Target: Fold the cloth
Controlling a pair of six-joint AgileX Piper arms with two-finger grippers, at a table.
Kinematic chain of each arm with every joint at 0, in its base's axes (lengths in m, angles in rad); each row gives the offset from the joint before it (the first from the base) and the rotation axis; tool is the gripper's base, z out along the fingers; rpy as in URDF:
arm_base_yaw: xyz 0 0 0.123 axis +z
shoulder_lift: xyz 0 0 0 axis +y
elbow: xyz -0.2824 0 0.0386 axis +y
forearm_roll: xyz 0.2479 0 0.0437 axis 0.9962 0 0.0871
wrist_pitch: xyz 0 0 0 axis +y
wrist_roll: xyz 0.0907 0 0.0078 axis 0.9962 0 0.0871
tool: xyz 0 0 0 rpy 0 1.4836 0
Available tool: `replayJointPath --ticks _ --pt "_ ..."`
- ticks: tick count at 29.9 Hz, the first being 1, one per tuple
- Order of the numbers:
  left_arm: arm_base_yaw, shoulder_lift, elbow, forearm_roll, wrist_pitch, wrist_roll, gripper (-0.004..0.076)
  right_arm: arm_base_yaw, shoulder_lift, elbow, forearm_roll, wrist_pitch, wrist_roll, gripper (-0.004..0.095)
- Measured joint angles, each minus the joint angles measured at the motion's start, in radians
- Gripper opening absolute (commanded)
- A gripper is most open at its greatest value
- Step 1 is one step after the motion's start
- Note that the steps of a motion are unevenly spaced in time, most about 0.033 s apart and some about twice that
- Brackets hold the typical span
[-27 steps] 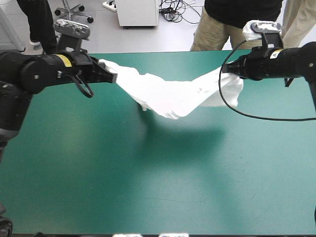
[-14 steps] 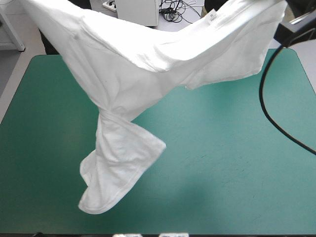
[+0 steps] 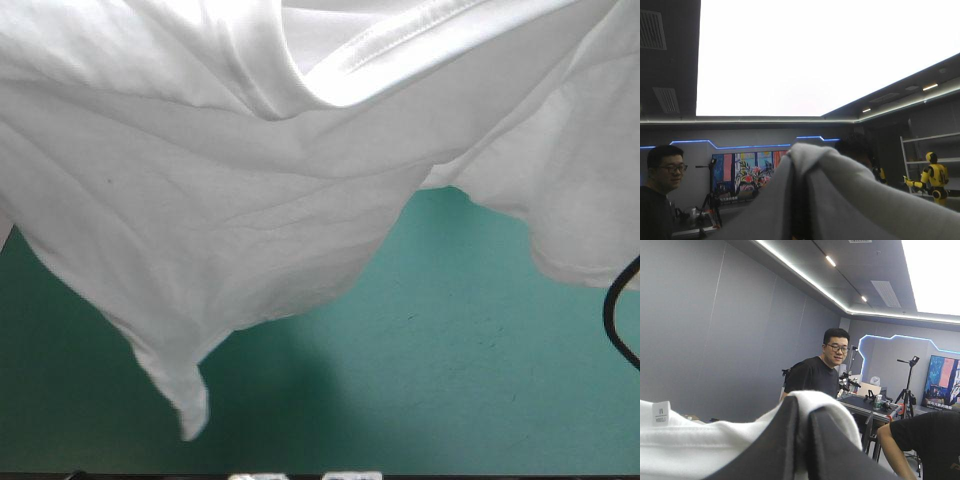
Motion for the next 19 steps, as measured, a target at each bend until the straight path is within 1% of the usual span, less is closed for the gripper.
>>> replayJointPath --ticks 4,7,11,13,17,19 --pt "0.000 0.001 0.022 0.014 0.081 0.006 -0.0009 0.000 0.005 0.010 -0.016 0.037 0.011 -0.0016" --pt "-0.006 0.001 0.098 0.079 0.132 0.010 -0.0009 0.000 0.009 0.068 -0.048 0.065 0.043 -0.0017" --pt "-0.042 0.005 0.293 0.243 0.179 -0.059 -0.0009 0.000 0.019 0.202 -0.079 0.085 0.060 -0.0017" --pt "-0.049 0.016 0.423 0.328 0.194 -0.106 -0.0009 0.000 0.029 0.303 -0.085 0.086 0.063 -0.0017" --pt "-0.050 0.076 0.676 0.432 0.194 -0.182 -0.0009 0.000 0.070 0.510 -0.100 0.074 0.070 -0.0017" --pt "-0.045 0.120 0.755 0.466 0.170 -0.227 -0.0008 0.000 0.103 0.593 -0.108 0.054 0.071 -0.0017"
